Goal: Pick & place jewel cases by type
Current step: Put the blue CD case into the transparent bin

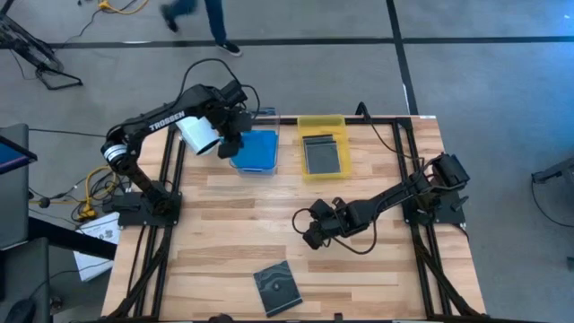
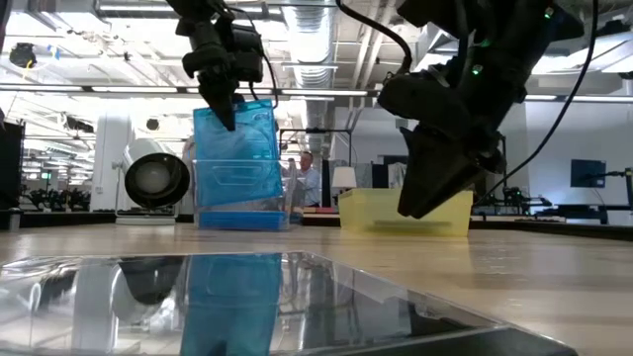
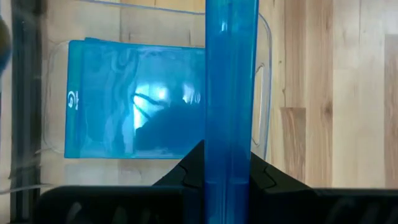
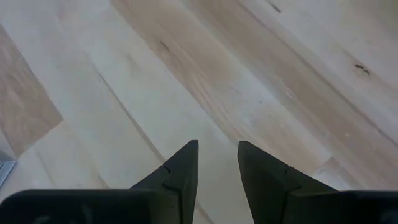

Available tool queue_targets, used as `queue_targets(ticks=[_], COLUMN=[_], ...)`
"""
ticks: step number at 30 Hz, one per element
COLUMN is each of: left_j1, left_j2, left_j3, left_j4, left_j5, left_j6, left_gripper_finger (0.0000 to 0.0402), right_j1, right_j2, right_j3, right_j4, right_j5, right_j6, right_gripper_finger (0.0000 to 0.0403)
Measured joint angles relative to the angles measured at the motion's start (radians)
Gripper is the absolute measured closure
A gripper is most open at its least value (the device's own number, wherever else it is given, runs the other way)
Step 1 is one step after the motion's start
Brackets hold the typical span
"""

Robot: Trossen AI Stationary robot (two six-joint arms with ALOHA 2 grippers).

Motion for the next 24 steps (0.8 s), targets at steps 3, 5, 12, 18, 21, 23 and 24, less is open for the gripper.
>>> queue_targets(ticks=[3, 5, 12, 18, 21, 23, 24], left_j1=[-0.005, -0.011, -0.032, -0.039, -0.039, -0.039, -0.039], left_j2=[0.001, 0.001, 0.001, 0.001, 0.001, 0.001, 0.001], left_j3=[0.000, 0.000, 0.000, 0.000, 0.000, 0.000, 0.000], left_j4=[-0.001, -0.001, 0.046, 0.074, 0.085, 0.091, 0.096], left_j5=[0.000, 0.000, -0.026, -0.053, -0.096, -0.129, -0.142], left_j6=[0.021, 0.037, 0.048, 0.048, 0.045, 0.046, 0.046], left_gripper_finger=[0.0366, 0.0364, 0.0321, 0.0272, 0.0256, 0.0249, 0.0245], right_j1=[0.001, 0.001, 0.004, 0.004, 0.004, 0.004, 0.004], right_j2=[0.000, 0.000, 0.000, 0.000, 0.000, 0.000, 0.000], right_j3=[0.000, 0.000, 0.000, 0.000, 0.000, 0.000, 0.000], right_j4=[0.005, 0.006, 0.015, 0.015, 0.015, 0.014, 0.014], right_j5=[0.000, 0.000, 0.000, 0.000, 0.000, 0.000, 0.000], right_j6=[0.000, 0.000, 0.000, 0.000, -0.001, -0.001, -0.001], right_gripper_finger=[0.0294, 0.0294, 0.0294, 0.0294, 0.0294, 0.0294, 0.0294])
